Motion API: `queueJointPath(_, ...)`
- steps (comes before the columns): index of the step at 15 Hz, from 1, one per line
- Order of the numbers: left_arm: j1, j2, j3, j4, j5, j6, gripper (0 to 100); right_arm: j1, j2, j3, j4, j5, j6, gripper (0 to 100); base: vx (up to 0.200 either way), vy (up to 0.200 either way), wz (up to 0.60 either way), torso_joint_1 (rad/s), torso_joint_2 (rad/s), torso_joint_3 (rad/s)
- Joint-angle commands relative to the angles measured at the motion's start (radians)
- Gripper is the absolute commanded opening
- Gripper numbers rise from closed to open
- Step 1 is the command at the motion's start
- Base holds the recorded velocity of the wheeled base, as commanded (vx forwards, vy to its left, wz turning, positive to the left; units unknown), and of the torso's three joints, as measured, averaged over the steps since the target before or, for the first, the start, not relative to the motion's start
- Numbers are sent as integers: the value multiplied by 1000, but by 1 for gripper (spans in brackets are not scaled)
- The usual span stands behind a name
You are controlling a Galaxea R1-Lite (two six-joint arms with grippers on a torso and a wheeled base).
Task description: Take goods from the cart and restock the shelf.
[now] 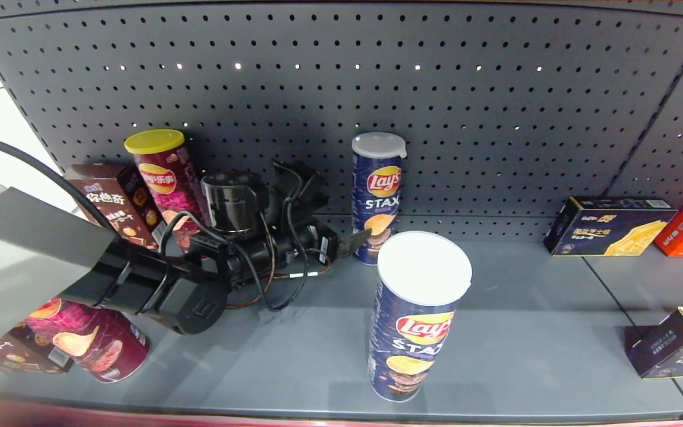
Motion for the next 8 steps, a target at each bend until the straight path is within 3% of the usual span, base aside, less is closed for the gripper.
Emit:
queueJointPath(1, 5, -4, 2, -2, -1, 0, 100, 0, 1, 0, 0, 0, -1, 100, 0, 0, 0, 0, 0, 0)
queueJointPath(5, 0, -96, 58, -2, 1, -1, 100, 0, 1, 0, -1, 0, -1, 100, 0, 0, 0, 0, 0, 0)
queueJointPath(8, -7, -247, 194, -1, 16, -8, 100, 0, 1, 0, -1, 0, -1, 100, 0, 0, 0, 0, 0, 0)
